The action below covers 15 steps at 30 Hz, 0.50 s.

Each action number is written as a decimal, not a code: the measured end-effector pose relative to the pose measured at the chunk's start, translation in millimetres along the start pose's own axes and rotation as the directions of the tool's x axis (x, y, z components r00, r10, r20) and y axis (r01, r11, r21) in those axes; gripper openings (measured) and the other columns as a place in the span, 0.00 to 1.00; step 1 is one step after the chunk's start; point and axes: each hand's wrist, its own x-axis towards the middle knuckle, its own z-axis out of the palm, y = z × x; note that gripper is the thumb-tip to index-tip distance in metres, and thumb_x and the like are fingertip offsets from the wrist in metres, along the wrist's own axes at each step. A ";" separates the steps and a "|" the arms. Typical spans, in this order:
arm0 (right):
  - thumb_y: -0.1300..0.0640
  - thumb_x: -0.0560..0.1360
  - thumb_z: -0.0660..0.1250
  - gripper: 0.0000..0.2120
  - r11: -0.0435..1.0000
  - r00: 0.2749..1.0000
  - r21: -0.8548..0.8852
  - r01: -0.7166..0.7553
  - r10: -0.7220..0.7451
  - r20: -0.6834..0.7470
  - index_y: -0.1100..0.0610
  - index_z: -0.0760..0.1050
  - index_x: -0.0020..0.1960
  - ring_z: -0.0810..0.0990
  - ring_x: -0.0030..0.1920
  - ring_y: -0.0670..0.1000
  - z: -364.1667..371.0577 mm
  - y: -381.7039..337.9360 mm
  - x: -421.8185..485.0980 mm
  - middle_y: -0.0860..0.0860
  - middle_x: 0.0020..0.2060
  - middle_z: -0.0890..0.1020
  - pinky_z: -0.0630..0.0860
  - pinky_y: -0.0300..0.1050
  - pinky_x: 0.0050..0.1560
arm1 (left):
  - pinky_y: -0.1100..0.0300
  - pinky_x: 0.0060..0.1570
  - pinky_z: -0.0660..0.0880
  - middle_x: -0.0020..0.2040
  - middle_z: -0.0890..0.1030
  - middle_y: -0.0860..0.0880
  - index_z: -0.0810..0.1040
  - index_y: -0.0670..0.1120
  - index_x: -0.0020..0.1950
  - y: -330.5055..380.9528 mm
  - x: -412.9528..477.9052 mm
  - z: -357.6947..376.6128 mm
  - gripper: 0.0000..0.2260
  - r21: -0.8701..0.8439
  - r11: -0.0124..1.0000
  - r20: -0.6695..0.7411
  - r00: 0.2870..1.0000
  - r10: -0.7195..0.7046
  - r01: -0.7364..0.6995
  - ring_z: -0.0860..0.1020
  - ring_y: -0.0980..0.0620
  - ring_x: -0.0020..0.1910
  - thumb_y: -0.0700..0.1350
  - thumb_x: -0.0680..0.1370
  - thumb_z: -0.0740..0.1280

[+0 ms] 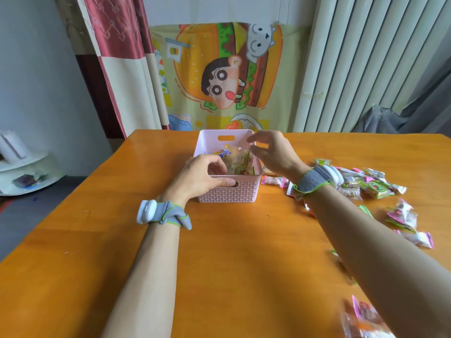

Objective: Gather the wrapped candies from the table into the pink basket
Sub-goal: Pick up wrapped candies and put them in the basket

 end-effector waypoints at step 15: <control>0.49 0.74 0.70 0.18 0.820 0.964 -0.570 0.047 0.112 0.240 0.53 0.76 0.61 0.76 0.59 0.62 2.0 83.8 -33.9 0.55 0.55 0.83 0.73 0.54 0.56 | 0.57 0.45 0.70 0.31 0.81 0.62 0.79 0.60 0.35 12.2 4.1 22.0 0.18 0.281 0.959 -0.080 0.997 -0.003 0.025 0.79 0.61 0.38 0.72 0.73 0.63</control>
